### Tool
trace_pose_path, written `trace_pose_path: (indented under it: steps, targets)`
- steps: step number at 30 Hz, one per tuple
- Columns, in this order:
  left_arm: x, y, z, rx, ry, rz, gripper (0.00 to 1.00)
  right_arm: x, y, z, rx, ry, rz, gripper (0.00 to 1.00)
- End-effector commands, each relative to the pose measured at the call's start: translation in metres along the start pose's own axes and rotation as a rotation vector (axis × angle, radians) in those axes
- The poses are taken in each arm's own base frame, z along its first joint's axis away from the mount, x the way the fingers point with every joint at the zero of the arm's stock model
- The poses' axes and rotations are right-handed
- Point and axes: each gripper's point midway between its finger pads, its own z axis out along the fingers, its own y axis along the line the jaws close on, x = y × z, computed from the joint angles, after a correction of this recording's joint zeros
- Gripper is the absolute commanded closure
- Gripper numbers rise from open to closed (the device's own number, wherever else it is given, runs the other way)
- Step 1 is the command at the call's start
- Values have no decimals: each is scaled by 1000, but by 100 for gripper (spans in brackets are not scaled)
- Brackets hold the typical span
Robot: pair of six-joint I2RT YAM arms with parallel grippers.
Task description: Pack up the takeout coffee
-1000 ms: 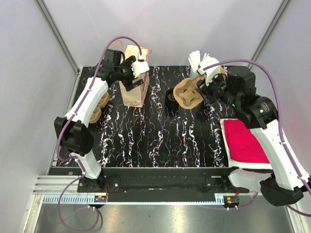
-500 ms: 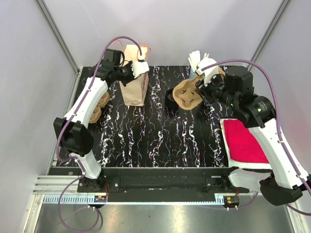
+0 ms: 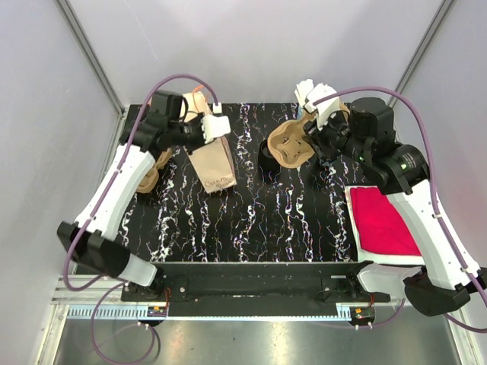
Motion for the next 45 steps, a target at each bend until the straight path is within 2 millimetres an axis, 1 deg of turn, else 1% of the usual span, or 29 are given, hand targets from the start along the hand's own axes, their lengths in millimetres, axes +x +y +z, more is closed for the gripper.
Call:
trace_pose_path:
  steps: [1, 2, 6, 8, 10, 11, 12, 14, 21, 23, 25, 26, 27, 28, 29, 30, 31, 32, 33, 34, 35, 36, 37, 38, 40, 41, 43, 44, 45]
  targets:
    - [-27, -41, -17, 52, -85, 26, 91, -28, -10, -9, 23, -81, -4, 65]
    - [-32, -52, -16, 70, -91, 40, 92, -30, -10, -8, 21, -84, -3, 64]
    - [-36, -93, -18, 169, -85, 44, 91, -38, -12, -10, 24, -100, 5, 64]
    - [-41, -111, -16, 215, -81, 57, 91, -39, -13, -10, 24, -103, 9, 65]
    - [-44, -125, -17, 257, -69, 65, 91, -42, -14, -10, 28, -108, 10, 64]
    - [-51, -133, -19, 278, -74, 88, 91, -42, -14, -11, 32, -110, 10, 64]
    - [-50, -140, -20, 302, -64, 84, 91, -43, -15, -12, 31, -112, 8, 64]
    - [-57, -150, -24, 326, -66, 108, 90, -42, -15, -11, 33, -108, 10, 64]
    - [-62, -177, -40, 415, -60, 148, 90, -50, -19, -12, 46, -123, 1, 64]
    - [-65, -181, -43, 427, -66, 157, 89, -51, -21, -9, 50, -121, -1, 64]
    - [-63, -186, -47, 445, -58, 166, 87, -56, -24, -9, 57, -129, -5, 64]
    - [-65, -185, -49, 437, -60, 174, 86, -56, -25, -5, 56, -124, -6, 64]
    - [-65, -185, -52, 438, -59, 175, 83, -61, -27, -7, 63, -136, -10, 64]
    - [-66, -184, -54, 432, -61, 181, 76, -63, -28, -5, 63, -138, -16, 64]
    - [-69, -180, -56, 414, -64, 189, 64, -62, -28, 1, 60, -126, -15, 64]
    - [-70, -178, -58, 403, -68, 193, 58, -68, -30, 0, 65, -138, -21, 64]
    - [-71, -176, -60, 394, -69, 195, 45, -70, -31, 3, 62, -139, -23, 64]
    - [-74, -171, -62, 370, -67, 196, 34, -68, -31, 12, 56, -127, -23, 64]
    - [-77, -167, -63, 350, -75, 197, 31, -72, -33, 12, 61, -135, -25, 65]
    - [-79, -164, -64, 330, -78, 196, 25, -73, -33, 15, 56, -134, -27, 64]
    - [-81, -159, -68, 302, -79, 196, 19, -72, -31, 24, 41, -122, -27, 65]
    - [-85, -154, -69, 273, -87, 198, 1, -77, -31, 24, 36, -130, -28, 64]
    - [-87, -150, -71, 251, -89, 193, 1, -77, -30, 28, 27, -126, -24, 64]
    - [-89, -141, -75, 206, -87, 183, 1, -75, -27, 36, 8, -115, -24, 64]
    - [-96, -130, -82, 150, -111, 177, 1, -79, -23, 39, -11, -119, -27, 64]
    - [-101, -119, -90, 103, -140, 156, 1, -77, -20, 46, -22, -107, -30, 64]
    - [-104, -109, -100, 57, -168, 133, 1, -80, -13, 50, -40, -106, -45, 64]
    - [-106, -97, -109, -4, -192, 105, 1, -79, -10, 56, -49, -98, -52, 64]
    - [-107, -91, -114, -34, -203, 95, 1, -80, -7, 58, -55, -98, -63, 64]
